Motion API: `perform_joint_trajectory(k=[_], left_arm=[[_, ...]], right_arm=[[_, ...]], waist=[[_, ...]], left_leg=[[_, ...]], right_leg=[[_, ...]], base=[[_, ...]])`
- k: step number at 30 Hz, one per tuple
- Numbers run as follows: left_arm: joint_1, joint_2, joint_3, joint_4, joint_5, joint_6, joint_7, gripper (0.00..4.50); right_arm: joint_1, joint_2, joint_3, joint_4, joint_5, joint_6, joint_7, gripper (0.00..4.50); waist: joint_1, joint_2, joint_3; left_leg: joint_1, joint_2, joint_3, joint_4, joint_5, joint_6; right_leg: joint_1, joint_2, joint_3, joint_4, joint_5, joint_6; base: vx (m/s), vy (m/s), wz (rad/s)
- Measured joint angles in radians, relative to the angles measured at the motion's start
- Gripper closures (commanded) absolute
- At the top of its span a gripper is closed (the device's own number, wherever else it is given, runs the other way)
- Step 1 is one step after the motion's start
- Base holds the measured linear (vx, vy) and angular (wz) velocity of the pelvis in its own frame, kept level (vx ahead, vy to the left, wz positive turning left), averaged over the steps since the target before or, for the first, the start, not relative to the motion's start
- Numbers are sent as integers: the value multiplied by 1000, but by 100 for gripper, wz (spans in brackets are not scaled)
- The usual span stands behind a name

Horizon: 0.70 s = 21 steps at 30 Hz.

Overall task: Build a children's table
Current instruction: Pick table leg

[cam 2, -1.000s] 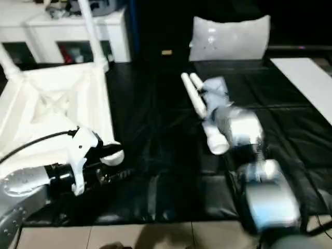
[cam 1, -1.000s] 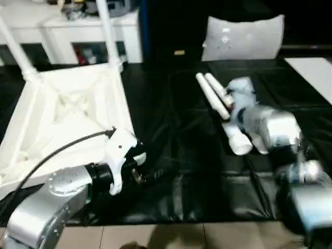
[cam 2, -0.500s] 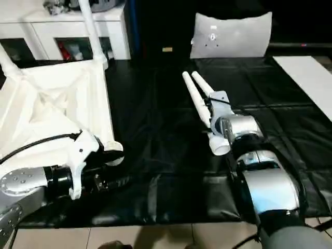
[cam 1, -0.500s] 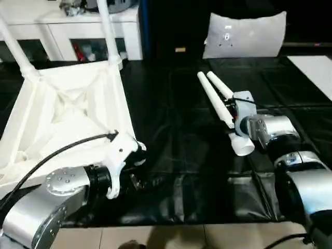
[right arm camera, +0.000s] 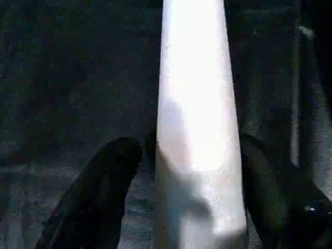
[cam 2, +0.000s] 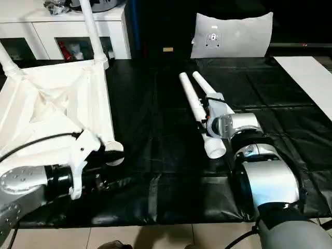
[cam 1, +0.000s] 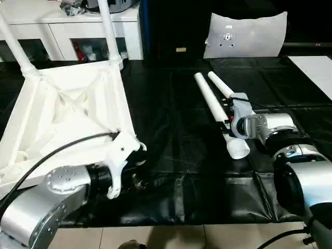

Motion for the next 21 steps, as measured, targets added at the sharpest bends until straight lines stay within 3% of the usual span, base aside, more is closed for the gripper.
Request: perform_joint_trajectory(k=[8, 11, 12, 21], left_arm=[[-1, -17, -48, 45, 16, -45, 12, 0], [3, -7, -51, 71, 30, -81, 3, 0], [5, -2, -51, 78, 34, -93, 0, 0], [4, 16, -72, 129, 71, -179, -22, 0]], right_arm=[[-2, -5, 0, 6, -16, 15, 37, 220], [8, -6, 0, -13, -16, 30, 62, 227], [11, -6, 0, -19, -14, 35, 71, 253], [42, -4, -34, -76, 18, 79, 104, 265]], waist=[[-2, 0, 0], [-2, 0, 0], [-2, 0, 0], [-1, 3, -1]], left_leg=[[0, 1, 1, 1, 0, 0], [0, 1, 1, 1, 0, 0], [0, 1, 1, 1, 0, 0], [0, 1, 1, 1, 0, 0]], right_leg=[[0, 0, 0, 0, 0, 0], [0, 0, 0, 0, 0, 0], [0, 0, 0, 0, 0, 0], [1, 0, 0, 0, 0, 0]], base=[[0, 0, 0], [0, 0, 0], [0, 0, 0], [0, 0, 0]])
